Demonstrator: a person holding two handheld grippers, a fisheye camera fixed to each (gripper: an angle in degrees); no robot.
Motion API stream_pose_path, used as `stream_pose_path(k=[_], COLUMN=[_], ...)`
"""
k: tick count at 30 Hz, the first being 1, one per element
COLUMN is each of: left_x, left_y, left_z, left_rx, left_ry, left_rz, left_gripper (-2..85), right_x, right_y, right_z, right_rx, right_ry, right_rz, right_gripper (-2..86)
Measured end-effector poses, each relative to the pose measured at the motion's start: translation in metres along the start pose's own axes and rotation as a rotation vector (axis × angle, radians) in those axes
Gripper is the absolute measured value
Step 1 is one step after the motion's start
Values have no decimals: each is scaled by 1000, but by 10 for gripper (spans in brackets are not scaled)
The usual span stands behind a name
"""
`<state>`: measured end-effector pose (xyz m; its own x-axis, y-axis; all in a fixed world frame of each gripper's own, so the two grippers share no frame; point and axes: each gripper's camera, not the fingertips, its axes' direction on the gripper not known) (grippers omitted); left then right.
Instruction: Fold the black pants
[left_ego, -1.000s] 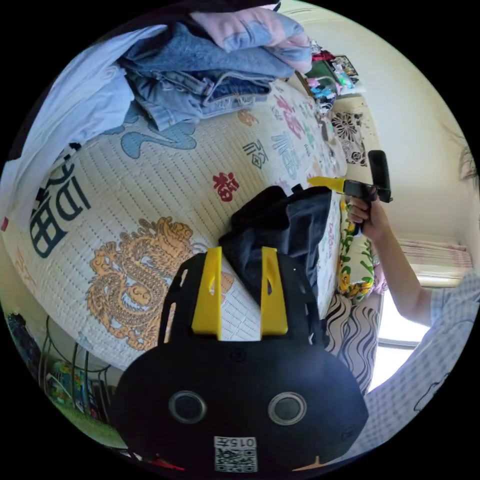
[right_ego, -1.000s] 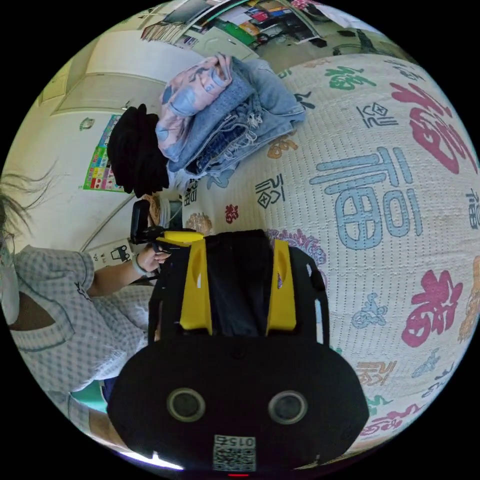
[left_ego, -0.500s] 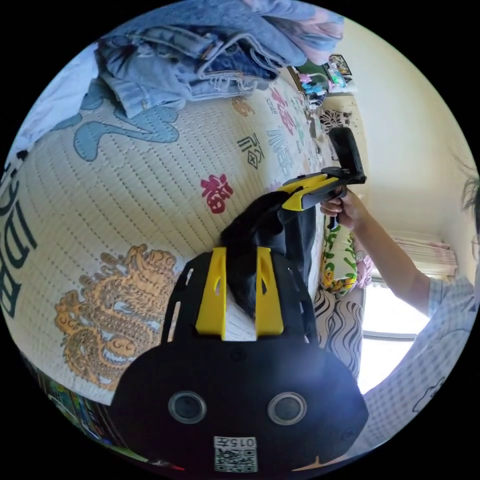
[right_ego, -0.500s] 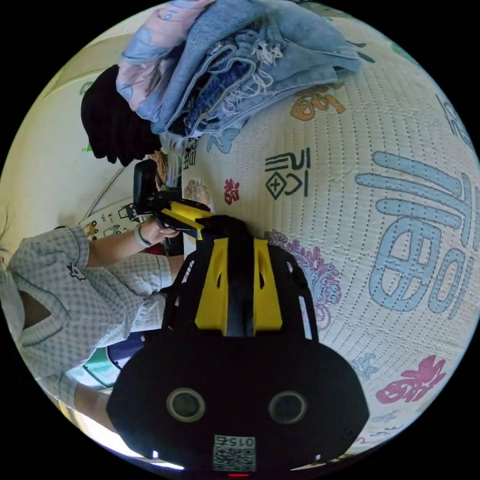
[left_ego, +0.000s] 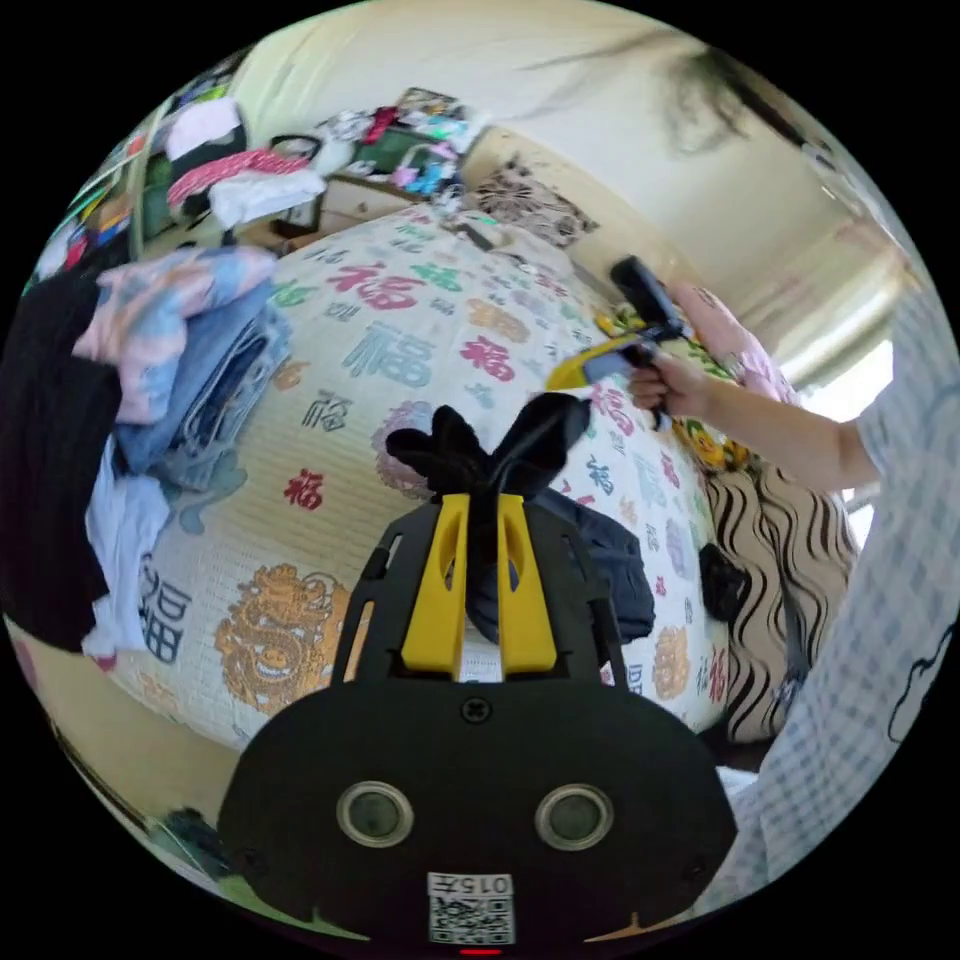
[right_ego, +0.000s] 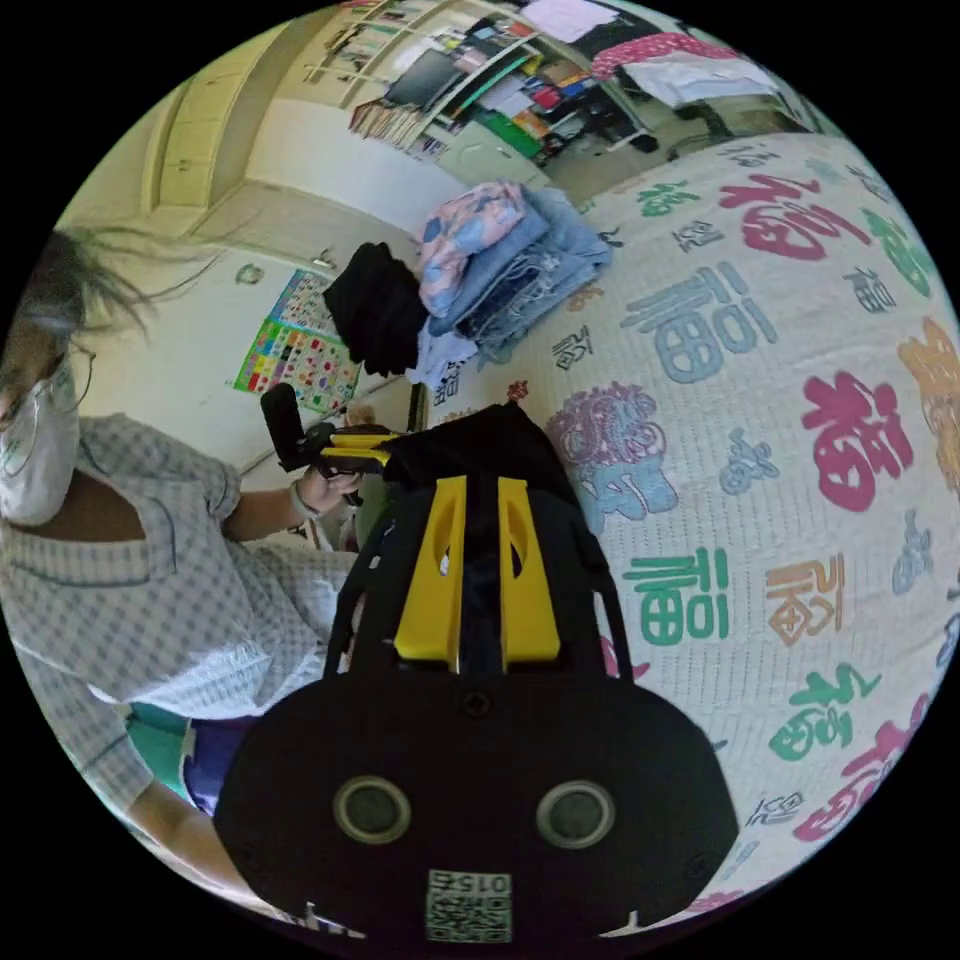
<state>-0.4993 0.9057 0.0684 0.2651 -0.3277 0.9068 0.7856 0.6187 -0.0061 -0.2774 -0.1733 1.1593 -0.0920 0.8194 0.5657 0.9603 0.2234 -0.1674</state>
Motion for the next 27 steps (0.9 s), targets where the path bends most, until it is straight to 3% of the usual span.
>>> stream_pose_path(k=[5,7,9,11,13,17,20,23,27], left_x=[-83,-116,-133,-126,-119,-113,-107,-97,-78], left_y=[28,41,48,43,39,36,31,24,11], left_z=[20,32,31,20,8,-17,-34,-52,-80], left_rx=[-33,-51,-26,-42,-54,-62,-70,-74,-96], left_ry=[16,154,294,263,245,303,325,325,312], left_rz=[-373,-579,-709,-655,-619,-637,-616,-589,-566], left_gripper=[49,53,57,58,59,59,59,60,55], right_x=[14,6,-21,-36,-36,1,27,41,35], right_y=[6,-3,-13,-15,-18,-32,-34,-30,-3], right_z=[2,18,55,84,97,90,101,123,133], right_rx=[22,-83,-309,-450,-455,-397,-515,-641,-723], right_ry=[-49,-20,194,349,440,184,171,-21,77], right_rz=[33,-32,-198,-294,-302,-138,-104,-91,-244], right_gripper=[137,170,201,205,188,184,183,160,104])
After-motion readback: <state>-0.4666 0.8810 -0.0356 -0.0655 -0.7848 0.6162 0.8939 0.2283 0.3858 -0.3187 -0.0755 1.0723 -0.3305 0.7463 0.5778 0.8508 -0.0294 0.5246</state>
